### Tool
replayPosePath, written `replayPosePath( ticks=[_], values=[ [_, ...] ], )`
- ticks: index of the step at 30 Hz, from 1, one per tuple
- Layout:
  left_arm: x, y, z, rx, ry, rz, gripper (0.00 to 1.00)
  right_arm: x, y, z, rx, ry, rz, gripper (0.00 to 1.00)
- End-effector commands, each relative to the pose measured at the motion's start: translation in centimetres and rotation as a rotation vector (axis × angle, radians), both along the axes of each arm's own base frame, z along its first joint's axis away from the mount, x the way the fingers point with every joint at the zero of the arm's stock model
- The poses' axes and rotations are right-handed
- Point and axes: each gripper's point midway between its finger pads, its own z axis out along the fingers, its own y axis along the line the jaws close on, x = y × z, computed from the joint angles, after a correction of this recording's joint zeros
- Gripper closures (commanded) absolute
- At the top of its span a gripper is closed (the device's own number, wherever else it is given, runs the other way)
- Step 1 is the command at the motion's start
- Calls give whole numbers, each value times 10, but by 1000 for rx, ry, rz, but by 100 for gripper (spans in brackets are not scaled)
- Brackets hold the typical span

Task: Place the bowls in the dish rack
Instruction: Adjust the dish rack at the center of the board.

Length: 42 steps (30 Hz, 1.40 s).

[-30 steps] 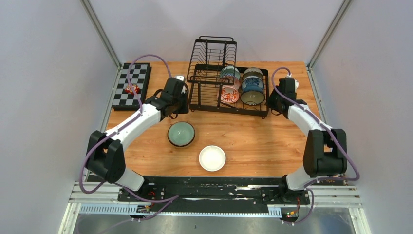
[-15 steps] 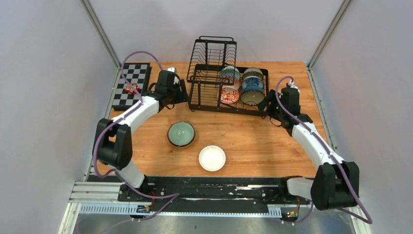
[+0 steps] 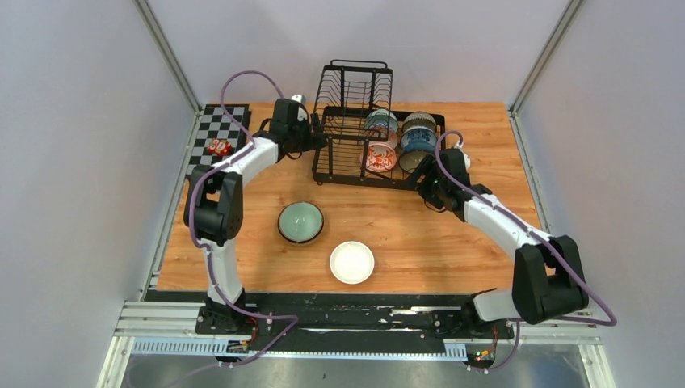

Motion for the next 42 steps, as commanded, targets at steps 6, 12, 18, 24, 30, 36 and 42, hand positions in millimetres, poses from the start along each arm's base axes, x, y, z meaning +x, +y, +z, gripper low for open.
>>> replayPosePath(
  ticks=[6,12,18,24,30,36,42],
  values=[
    [29,-17,-26,-18,15,-72,45,29,7,-4,66,16,-156,26],
    [29,-22,-39,-30,38,-92,60,40,10,-14,85,43,-198,30],
    [24,-22,-46,-25,57,-106,87,51,11,-24,86,61,-233,34],
    [15,-24,-43,-58,61,-104,100,57,8,-28,66,65,-256,37],
    [-5,-32,-39,-71,69,-115,100,58,4,-34,41,75,-267,49],
    [-27,-41,-35,-73,78,-127,100,52,0,-37,22,76,-256,71],
    [-49,-58,-19,-81,63,-168,100,49,-6,-29,4,61,-219,97]
  ],
)
